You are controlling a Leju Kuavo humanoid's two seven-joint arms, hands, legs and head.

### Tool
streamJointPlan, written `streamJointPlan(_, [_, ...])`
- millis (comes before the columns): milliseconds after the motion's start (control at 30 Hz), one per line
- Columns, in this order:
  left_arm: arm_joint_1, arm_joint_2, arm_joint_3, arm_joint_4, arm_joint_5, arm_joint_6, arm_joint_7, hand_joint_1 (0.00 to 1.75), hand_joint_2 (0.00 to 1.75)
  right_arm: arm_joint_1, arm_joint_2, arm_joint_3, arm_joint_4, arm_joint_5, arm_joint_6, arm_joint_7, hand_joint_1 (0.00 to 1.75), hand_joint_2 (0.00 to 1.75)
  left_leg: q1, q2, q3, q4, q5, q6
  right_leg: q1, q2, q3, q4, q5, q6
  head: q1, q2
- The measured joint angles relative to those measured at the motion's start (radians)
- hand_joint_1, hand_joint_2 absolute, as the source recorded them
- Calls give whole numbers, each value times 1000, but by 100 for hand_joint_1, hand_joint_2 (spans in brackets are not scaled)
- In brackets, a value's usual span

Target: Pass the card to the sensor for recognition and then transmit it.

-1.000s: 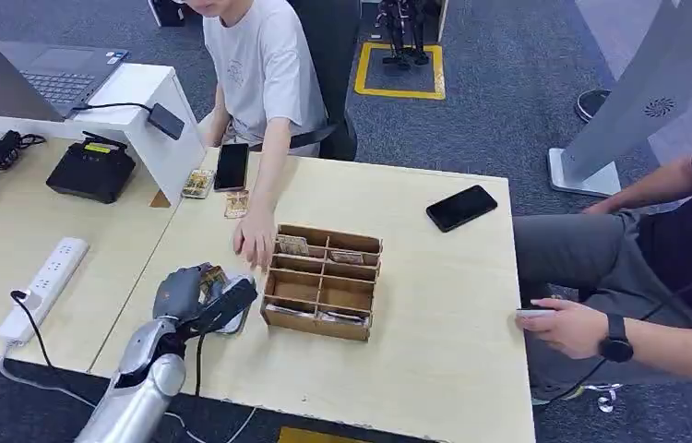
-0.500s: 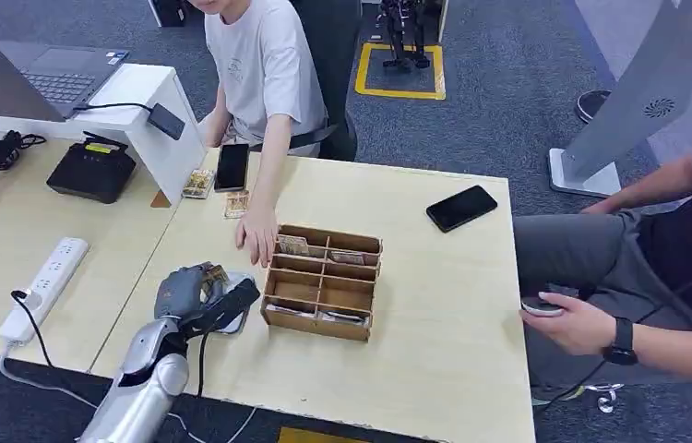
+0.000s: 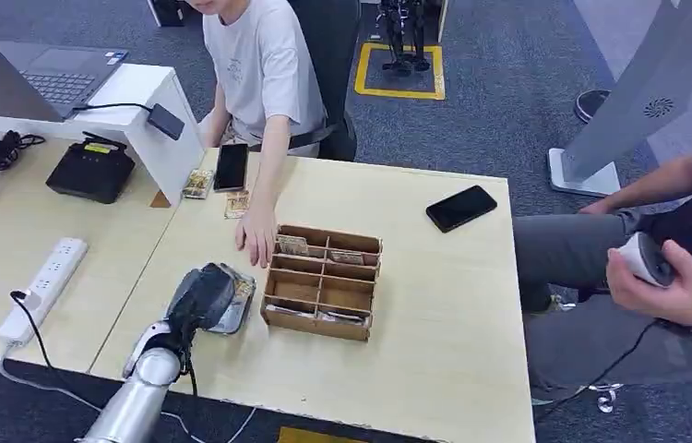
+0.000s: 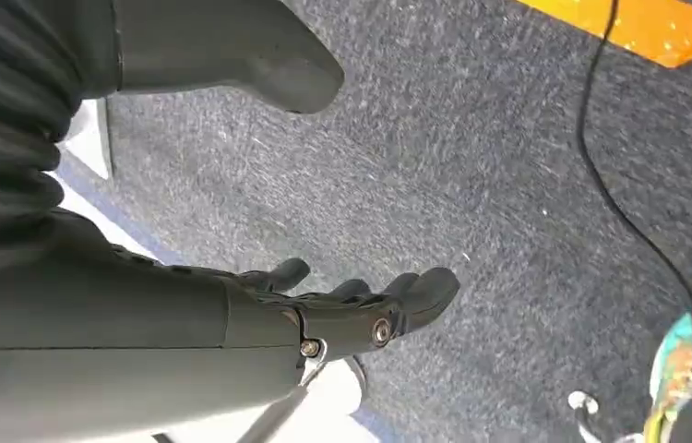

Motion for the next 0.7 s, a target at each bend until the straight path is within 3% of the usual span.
streamJointPlan(67, [-6,0,28,-43,251,-15,-56,175,175,-1,0,0,0,0,-5,-2,0,175,0,0,0,0,0,0,0,0,-1,0,0,0,0,0])
streamJointPlan(167, [-52,11,59,-116,455,-13,-58,175,175,-5,0,1,0,2,-7,3,0,175,0,-1,-1,0,0,0,0,-1,-1,0,0,0,0,0])
streamJointPlan(267, [-94,27,68,-159,496,-3,-43,175,175,-11,0,3,0,2,-7,3,0,175,0,-1,-1,0,1,0,0,-1,-1,0,0,0,0,0])
streamJointPlan(500, [-108,40,68,-198,524,13,-80,175,175,-16,0,4,0,2,-7,3,0,175,0,-1,-1,0,1,0,0,-1,-1,0,0,0,0,0])
streamJointPlan(567, [-135,45,74,-209,557,35,-116,175,175,-16,0,5,0,2,-6,2,0,175,0,-1,-2,0,1,0,0,-1,-2,0,0,0,0,0])
streamJointPlan(700, [-241,76,103,-222,548,119,-128,175,175,-22,0,8,0,6,0,11,0,175,0,-1,-2,0,2,-1,0,-1,-2,0,1,0,0,0])
